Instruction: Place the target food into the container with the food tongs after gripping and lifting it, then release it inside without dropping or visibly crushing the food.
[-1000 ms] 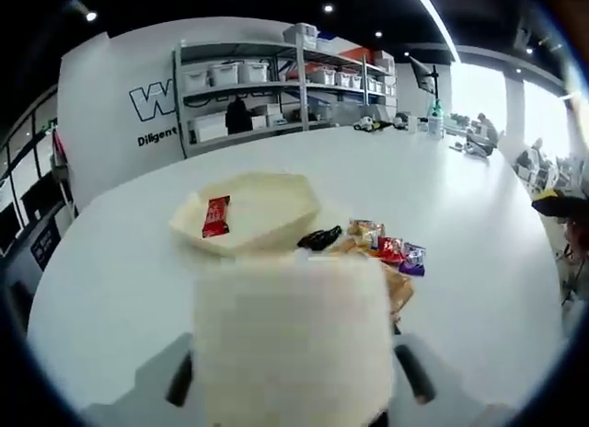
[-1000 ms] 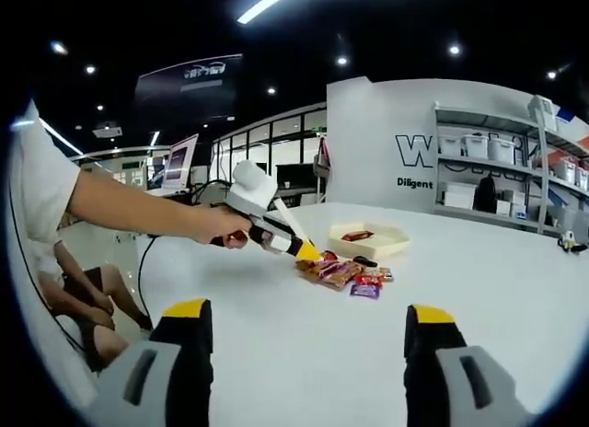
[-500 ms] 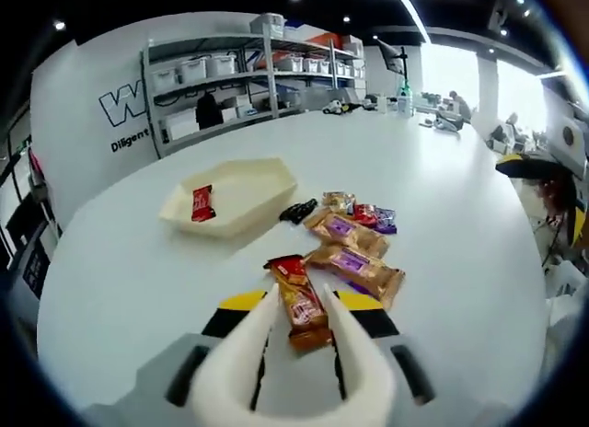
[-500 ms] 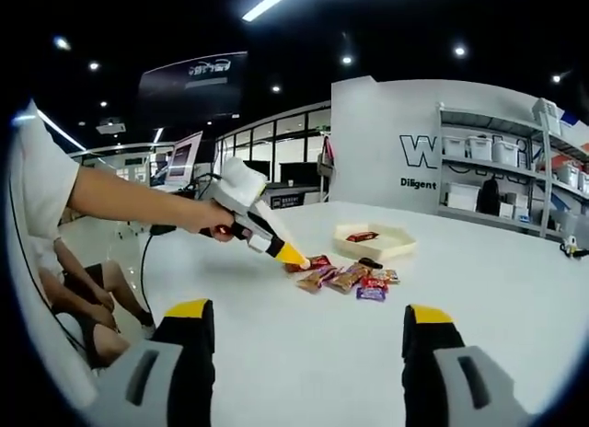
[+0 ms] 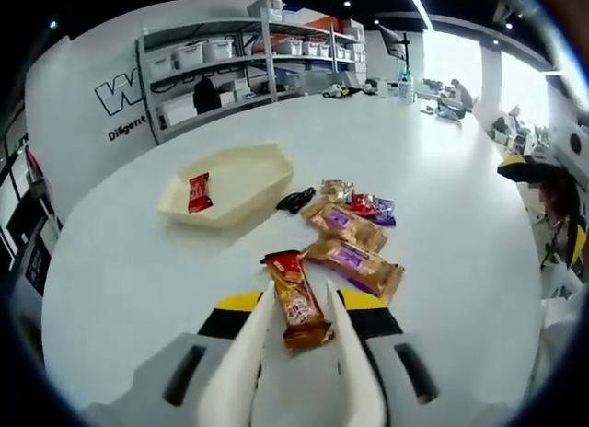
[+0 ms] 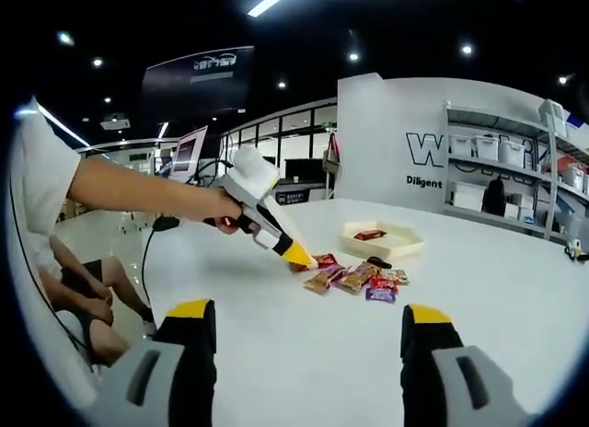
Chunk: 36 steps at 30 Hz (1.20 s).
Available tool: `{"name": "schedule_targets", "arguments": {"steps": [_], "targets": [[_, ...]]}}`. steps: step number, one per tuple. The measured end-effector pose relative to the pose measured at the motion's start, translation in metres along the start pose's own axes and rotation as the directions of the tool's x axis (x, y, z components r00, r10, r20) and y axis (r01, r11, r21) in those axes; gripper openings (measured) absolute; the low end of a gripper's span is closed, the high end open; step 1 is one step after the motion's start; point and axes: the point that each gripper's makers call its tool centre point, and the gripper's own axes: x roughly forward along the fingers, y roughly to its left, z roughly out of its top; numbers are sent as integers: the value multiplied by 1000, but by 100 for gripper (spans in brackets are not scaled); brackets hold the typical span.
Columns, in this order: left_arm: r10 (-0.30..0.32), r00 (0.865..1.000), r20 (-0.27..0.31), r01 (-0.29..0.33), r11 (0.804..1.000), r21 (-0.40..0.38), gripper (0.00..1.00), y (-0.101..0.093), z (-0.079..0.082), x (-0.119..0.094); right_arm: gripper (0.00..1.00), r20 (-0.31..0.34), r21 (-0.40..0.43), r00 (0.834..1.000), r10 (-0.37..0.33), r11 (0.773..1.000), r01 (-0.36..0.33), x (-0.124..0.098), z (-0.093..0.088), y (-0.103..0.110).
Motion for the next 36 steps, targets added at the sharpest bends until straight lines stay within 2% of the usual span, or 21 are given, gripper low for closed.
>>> {"name": "schedule_targets", "arguments": {"steps": [10,20,28,30,32,36], "targets": [[14,1000,-19,-15,998,-57,24,3,-2,1,79,-9,10,1000,-14,1000,14,-6,-6,-3],[36,999,-14,-36,998,-48,21,7,-4,-9,78,-14,4,1000,-18,1000,18,-7,-8,-2],[20,998,52,-12,986,-163,21,12,9,-23,77,-5,5,1000,-27,1000,27,-11,-5,-3],[25,998,54,-16,986,-168,21,14,11,-25,77,-3,5,1000,-28,1000,28,-12,-4,-3],[10,997,79,8,976,-218,22,13,17,-27,77,1,0,1000,-30,1000,30,-13,-3,-2],[33,994,104,-12,980,-199,22,18,32,-29,77,2,-4,999,-33,999,33,-14,-1,-2]]}}
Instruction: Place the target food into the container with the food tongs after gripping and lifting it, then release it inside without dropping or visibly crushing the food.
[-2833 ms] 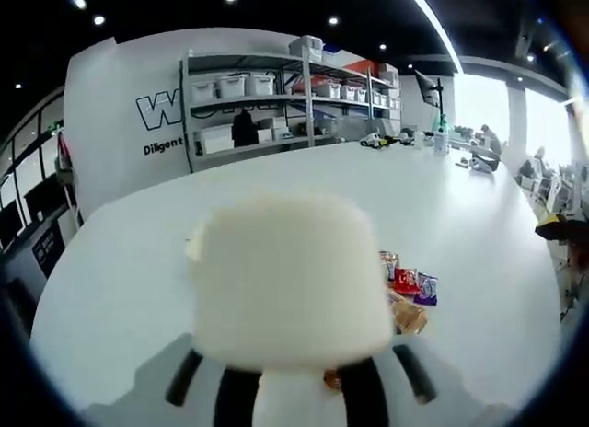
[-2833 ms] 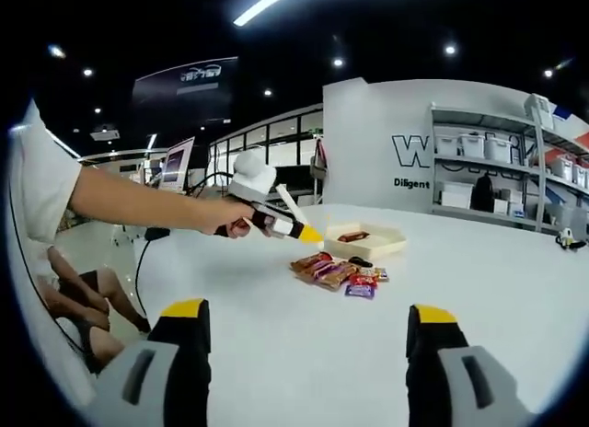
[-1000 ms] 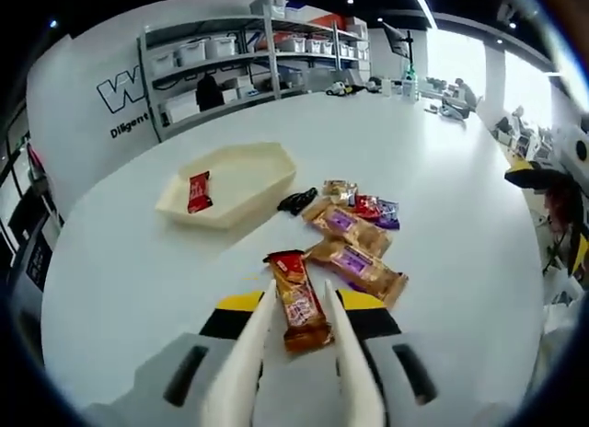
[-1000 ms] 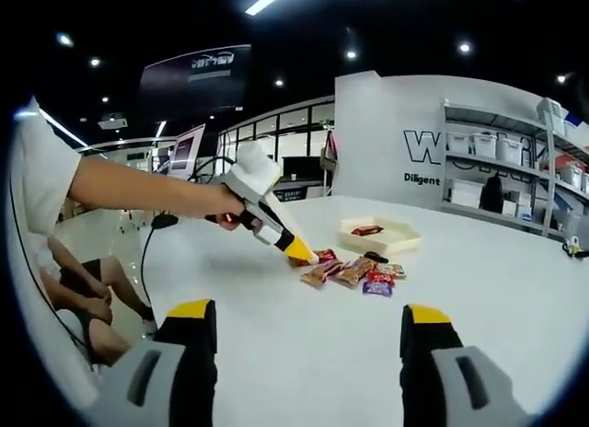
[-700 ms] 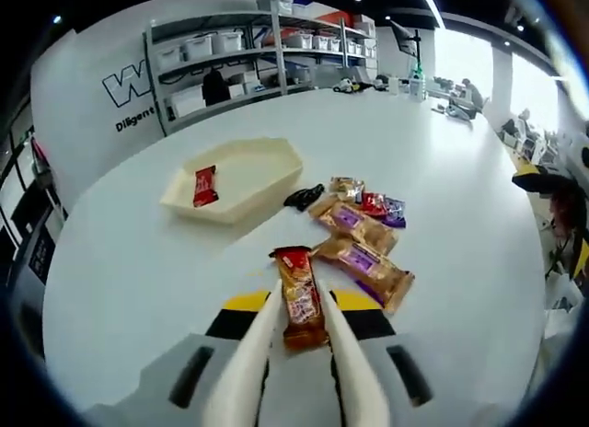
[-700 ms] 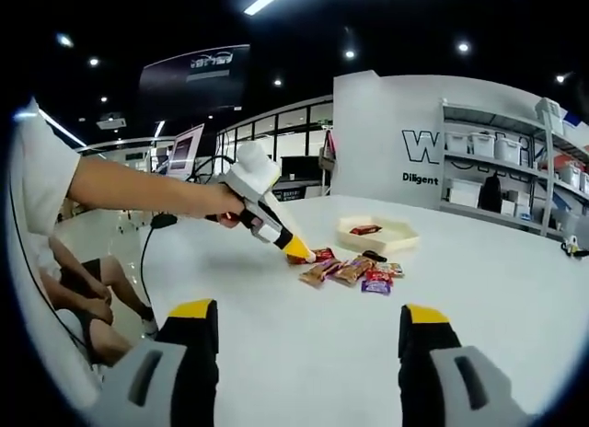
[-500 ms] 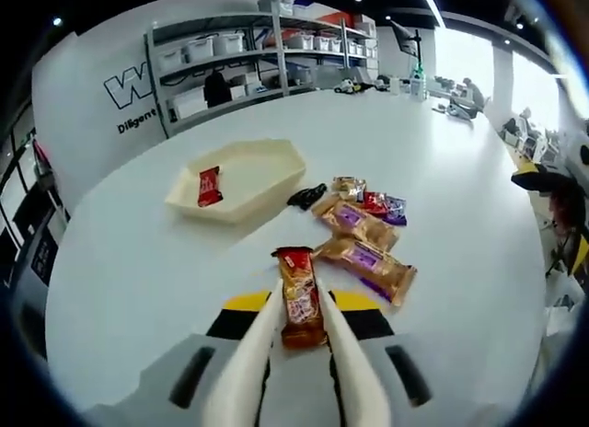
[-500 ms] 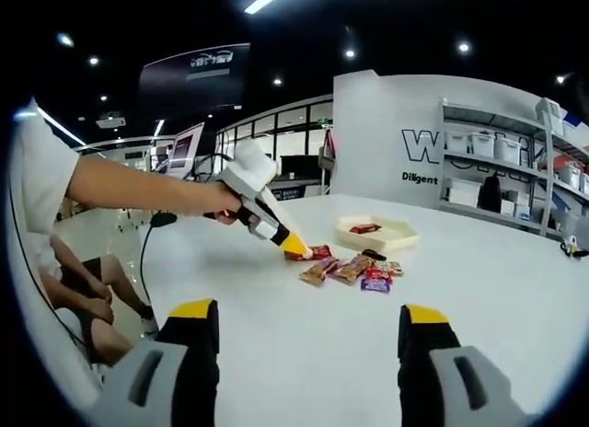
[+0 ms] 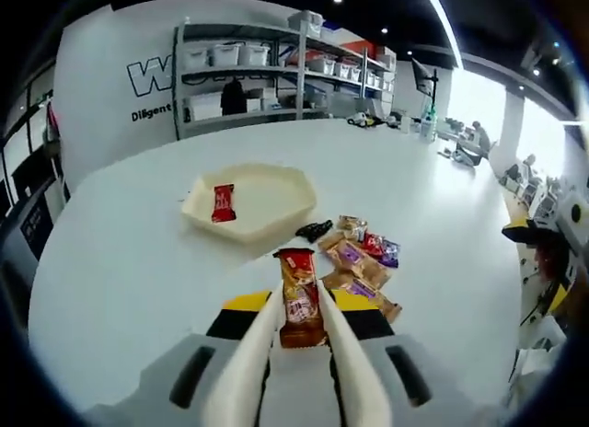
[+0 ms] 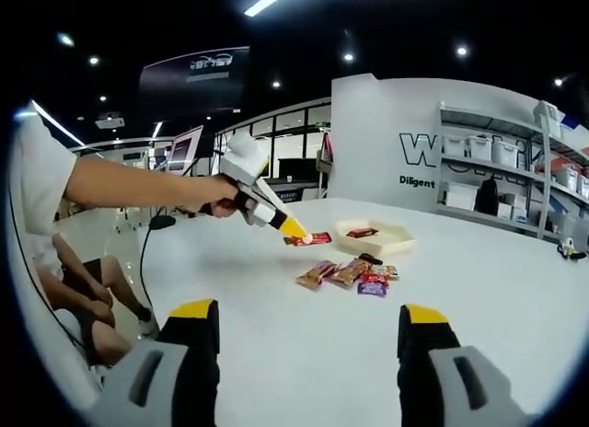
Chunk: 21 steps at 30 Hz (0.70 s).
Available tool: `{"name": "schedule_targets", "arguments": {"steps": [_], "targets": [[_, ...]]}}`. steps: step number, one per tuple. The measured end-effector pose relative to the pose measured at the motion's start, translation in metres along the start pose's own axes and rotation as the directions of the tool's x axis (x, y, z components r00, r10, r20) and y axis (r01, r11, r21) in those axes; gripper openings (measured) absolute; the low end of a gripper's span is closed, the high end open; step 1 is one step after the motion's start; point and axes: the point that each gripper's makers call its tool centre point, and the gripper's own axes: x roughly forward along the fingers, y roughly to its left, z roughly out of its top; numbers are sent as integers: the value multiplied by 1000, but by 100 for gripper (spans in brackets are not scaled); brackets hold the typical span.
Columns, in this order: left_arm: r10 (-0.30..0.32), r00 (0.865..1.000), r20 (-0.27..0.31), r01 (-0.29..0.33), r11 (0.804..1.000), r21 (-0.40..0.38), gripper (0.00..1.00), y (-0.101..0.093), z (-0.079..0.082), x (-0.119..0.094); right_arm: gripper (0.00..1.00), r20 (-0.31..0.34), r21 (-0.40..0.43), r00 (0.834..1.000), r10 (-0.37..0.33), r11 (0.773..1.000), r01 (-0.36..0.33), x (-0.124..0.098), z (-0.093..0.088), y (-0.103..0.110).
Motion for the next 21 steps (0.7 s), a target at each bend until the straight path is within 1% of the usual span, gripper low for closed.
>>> {"name": "schedule_targets", "arguments": {"steps": [4,6,7,9,13,16,17,19,21], "targets": [[1,1000,9,-1,1000,14,22,-1,11,3,77,-1,2,1000,-6,1000,6,-1,-1,-2],[-3,1000,13,3,1000,17,22,-1,19,6,77,-2,2,1000,-10,1000,10,-2,-2,-3],[-5,1000,23,4,1000,12,22,1,25,9,77,-6,4,1000,-13,1000,13,-2,-3,-5],[-3,1000,25,3,1000,11,22,3,34,14,77,-4,3,1000,-19,1000,19,-4,-2,-7],[-4,1000,24,3,1000,5,22,7,46,27,77,1,7,1000,-27,1000,27,-6,-2,-12],[-1,1000,24,1,1000,0,22,9,50,33,77,-2,14,999,-32,999,32,-5,-4,-19],[-3,1000,12,3,1000,0,22,12,51,39,77,-4,19,999,-33,999,33,-5,-5,-21],[0,1000,19,1,1000,-18,22,17,52,44,77,-6,26,999,-38,999,38,-5,-8,-26],[4,1000,14,-3,999,-36,22,22,53,50,77,-14,31,999,-40,999,41,-5,-12,-29]]}}
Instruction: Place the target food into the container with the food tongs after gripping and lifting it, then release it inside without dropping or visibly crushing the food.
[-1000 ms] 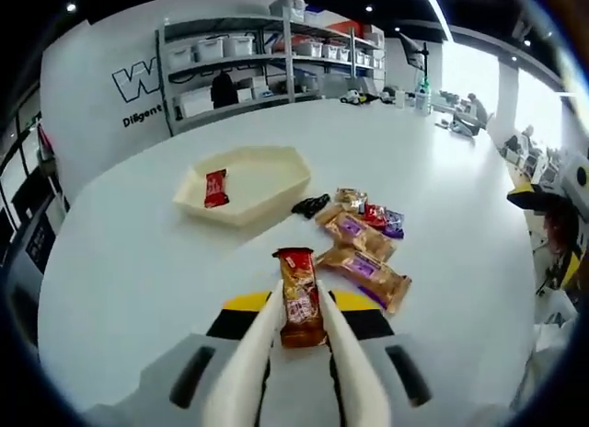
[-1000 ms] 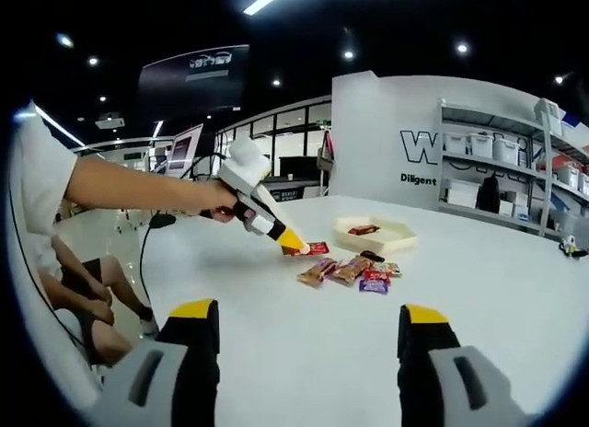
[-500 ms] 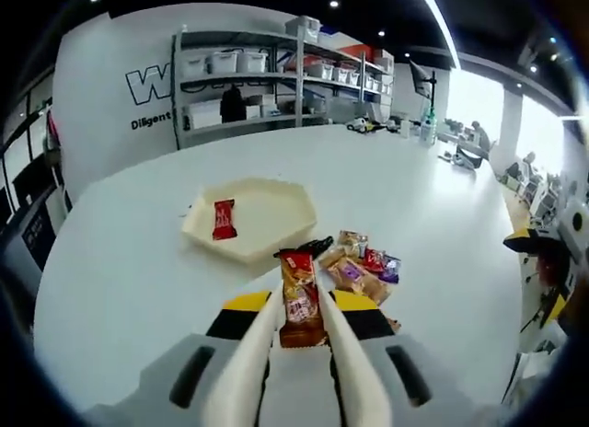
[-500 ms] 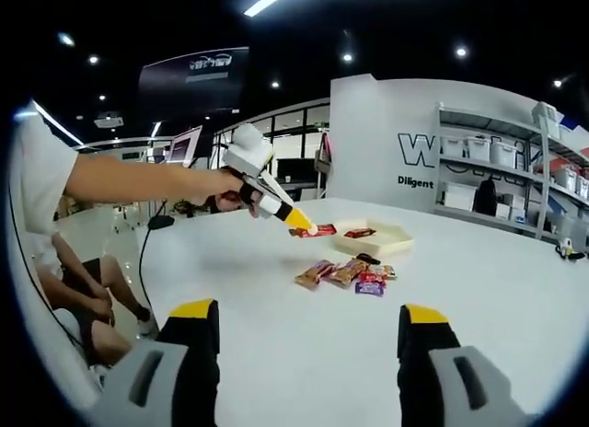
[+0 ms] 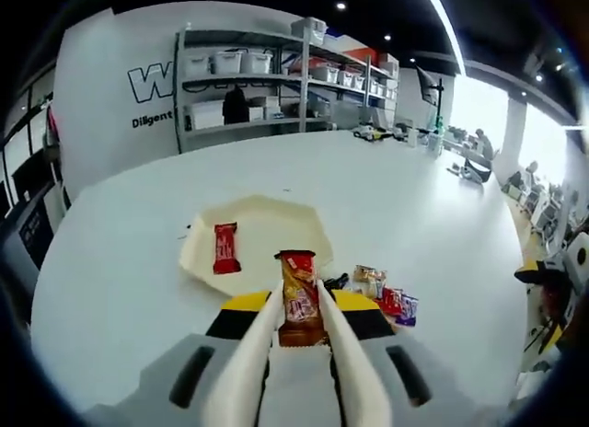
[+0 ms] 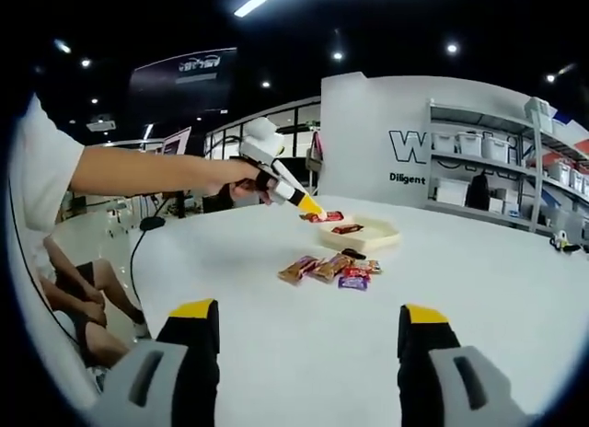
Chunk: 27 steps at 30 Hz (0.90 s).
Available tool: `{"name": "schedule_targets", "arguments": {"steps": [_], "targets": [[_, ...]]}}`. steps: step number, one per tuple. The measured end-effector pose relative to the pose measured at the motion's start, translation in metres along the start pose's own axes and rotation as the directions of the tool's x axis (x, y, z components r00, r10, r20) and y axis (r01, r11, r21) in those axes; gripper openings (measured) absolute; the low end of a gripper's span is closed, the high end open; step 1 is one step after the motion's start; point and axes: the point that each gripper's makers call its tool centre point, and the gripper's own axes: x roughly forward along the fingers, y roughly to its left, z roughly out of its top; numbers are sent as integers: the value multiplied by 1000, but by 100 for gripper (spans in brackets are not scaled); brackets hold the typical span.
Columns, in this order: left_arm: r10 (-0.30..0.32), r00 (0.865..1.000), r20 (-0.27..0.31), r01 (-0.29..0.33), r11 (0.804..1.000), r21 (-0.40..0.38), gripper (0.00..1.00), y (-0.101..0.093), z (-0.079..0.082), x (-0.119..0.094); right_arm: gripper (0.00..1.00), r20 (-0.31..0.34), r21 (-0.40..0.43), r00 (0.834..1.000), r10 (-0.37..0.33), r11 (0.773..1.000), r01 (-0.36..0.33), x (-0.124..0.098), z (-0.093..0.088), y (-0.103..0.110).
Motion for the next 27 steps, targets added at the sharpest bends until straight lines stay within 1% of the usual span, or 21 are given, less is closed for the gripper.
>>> {"name": "schedule_targets", "arguments": {"steps": [3,6,8,11,12,14,16,18,21,22,27], "targets": [[8,1000,0,-8,1000,-15,22,7,3,7,78,-8,8,1000,-1,1000,1,1,-3,-4],[15,1000,-2,-15,1000,-23,22,15,10,18,78,-8,17,1000,-7,1000,7,3,-4,-9],[23,1000,-14,-23,1000,-13,22,21,12,28,78,-10,20,1000,-10,1000,10,4,-5,-11],[34,999,-28,-34,999,-22,22,30,14,41,77,-16,25,1000,-17,1000,17,5,-8,-16],[39,999,-29,-40,999,-22,22,29,13,42,77,-18,25,1000,-19,999,19,5,-9,-17],[40,998,-55,-41,999,-28,22,27,8,53,77,-25,29,999,-27,999,28,5,-11,-21],[47,997,-66,-47,999,-12,22,26,5,59,77,-29,30,999,-33,999,34,5,-12,-24],[42,997,-69,-44,999,-27,22,24,2,66,77,-32,34,999,-42,999,43,4,-13,-29],[51,995,-81,-52,999,-8,22,23,-4,73,77,-34,37,998,-50,998,52,3,-14,-33],[47,995,-85,-48,999,-17,22,23,-5,75,77,-35,38,998,-53,998,54,2,-14,-35],[49,995,-90,-50,999,-9,22,24,-6,81,77,-35,39,998,-59,997,60,3,-13,-40]]}}
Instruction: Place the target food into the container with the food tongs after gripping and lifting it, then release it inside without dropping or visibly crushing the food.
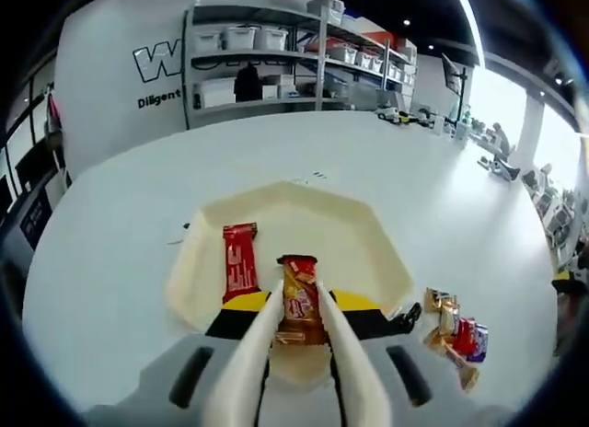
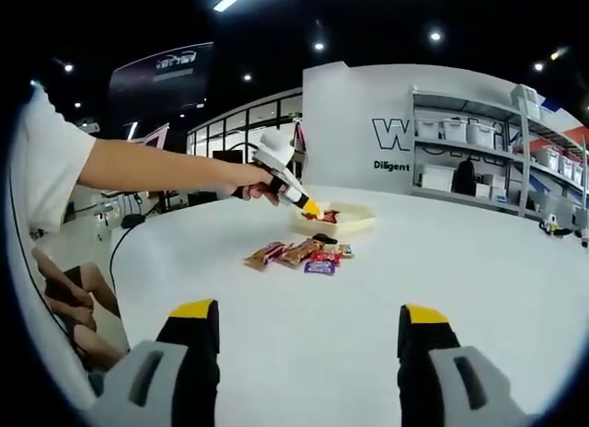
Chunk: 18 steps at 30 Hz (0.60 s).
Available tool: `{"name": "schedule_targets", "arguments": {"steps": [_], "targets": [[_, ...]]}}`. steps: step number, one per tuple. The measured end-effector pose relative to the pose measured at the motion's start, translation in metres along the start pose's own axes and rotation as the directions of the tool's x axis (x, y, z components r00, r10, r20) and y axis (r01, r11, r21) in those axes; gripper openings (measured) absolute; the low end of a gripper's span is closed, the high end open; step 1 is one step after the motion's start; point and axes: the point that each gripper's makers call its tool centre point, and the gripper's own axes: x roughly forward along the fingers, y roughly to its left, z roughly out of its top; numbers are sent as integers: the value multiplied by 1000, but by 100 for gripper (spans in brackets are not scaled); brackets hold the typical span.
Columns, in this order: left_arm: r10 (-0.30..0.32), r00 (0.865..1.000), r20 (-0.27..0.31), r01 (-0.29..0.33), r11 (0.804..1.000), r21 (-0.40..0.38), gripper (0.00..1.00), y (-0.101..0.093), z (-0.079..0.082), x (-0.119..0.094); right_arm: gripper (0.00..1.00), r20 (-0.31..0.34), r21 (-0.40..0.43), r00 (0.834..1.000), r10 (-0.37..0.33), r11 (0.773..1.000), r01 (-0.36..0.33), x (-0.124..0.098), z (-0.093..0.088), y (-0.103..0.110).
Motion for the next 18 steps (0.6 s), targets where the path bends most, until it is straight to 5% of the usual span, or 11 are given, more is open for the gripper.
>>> {"name": "schedule_targets", "arguments": {"steps": [18], "targets": [[88,996,24,-87,996,-21,23,26,14,34,76,-16,0,1000,-25,1000,25,-4,-5,-12]]}}
